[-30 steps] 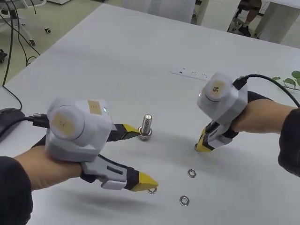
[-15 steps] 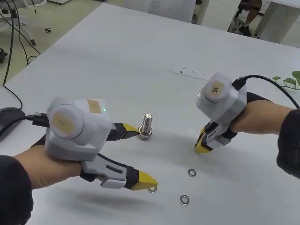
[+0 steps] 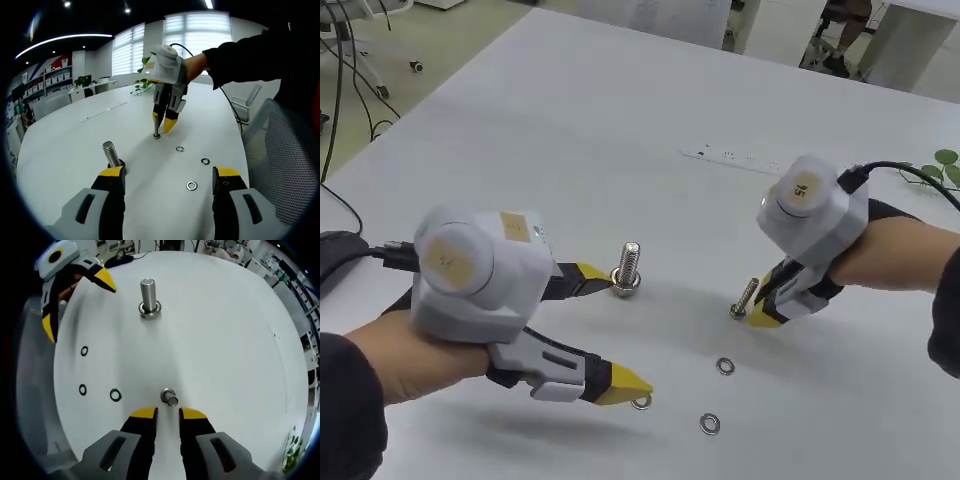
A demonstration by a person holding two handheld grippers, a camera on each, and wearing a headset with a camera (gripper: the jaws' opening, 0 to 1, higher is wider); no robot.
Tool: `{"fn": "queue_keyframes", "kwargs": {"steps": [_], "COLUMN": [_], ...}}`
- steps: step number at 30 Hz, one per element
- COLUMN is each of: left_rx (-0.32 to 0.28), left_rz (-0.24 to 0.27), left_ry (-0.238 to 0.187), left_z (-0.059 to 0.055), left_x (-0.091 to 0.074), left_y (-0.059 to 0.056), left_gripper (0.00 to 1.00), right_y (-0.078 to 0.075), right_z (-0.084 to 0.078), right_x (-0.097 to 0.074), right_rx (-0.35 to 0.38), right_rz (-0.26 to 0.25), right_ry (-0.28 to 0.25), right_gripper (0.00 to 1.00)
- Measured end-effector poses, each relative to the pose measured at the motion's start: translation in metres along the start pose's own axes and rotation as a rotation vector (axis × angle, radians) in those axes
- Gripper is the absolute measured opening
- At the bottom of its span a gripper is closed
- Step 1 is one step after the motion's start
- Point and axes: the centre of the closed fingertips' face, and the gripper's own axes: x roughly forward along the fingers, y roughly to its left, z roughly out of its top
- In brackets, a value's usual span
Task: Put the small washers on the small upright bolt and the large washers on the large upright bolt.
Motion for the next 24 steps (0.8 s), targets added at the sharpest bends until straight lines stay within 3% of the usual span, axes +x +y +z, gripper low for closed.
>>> {"fn": "queue_keyframes", "kwargs": {"steps": [11,24], "left_rx": [0.004,0.006], "left_rz": [0.0,0.006], "left_ry": [0.001,0.003], "left_z": [0.001,0.001], "left_x": [0.0,-0.001], "left_y": [-0.001,-0.001], "left_gripper": [0.7,0.7], "right_y": [0.006,0.033], "right_z": [-0.01,-0.009], "right_x": [-0.007,-0.009], "right_rx": [0.014,-0.013], "right_rz": [-0.008,0.009], "right_ry": [-0.01,-0.025], "right_gripper": [0.18,0.18]}}
